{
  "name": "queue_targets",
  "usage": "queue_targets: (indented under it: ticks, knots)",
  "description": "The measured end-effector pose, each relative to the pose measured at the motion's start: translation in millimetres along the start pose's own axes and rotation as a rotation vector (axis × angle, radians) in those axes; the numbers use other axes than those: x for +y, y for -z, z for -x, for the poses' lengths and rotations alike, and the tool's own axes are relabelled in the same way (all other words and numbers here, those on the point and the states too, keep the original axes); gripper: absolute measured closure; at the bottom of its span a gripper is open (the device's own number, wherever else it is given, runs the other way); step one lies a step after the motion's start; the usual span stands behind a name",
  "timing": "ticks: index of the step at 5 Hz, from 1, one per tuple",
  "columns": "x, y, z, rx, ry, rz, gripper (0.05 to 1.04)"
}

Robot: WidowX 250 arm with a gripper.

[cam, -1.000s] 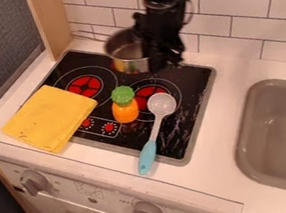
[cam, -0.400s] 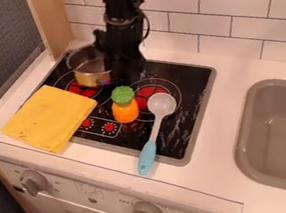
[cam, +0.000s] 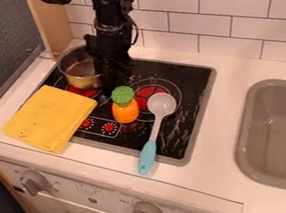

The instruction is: Moved the silver pot to the left top corner of the burner

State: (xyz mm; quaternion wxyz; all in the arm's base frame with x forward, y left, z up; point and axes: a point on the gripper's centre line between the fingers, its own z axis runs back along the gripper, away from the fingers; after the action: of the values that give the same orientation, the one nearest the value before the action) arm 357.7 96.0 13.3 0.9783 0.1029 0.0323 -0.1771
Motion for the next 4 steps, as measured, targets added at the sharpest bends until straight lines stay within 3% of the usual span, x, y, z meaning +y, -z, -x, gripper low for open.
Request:
queue_targets:
  ticks: [1, 2, 3, 4]
  knots:
    - [2.2, 1.8, -0.7, -0.024, -0.015, 0.014, 0.97]
    - [1.2, 3.9, 1.2, -0.044, -0.041, 0.04, 0.794]
    - [0.4, -6.7, 9.2, -0.075, -0.087, 0.078, 0.515]
    - [2.3, -26.7, 13.0, -0.138, -0.13, 0.089, 0.202]
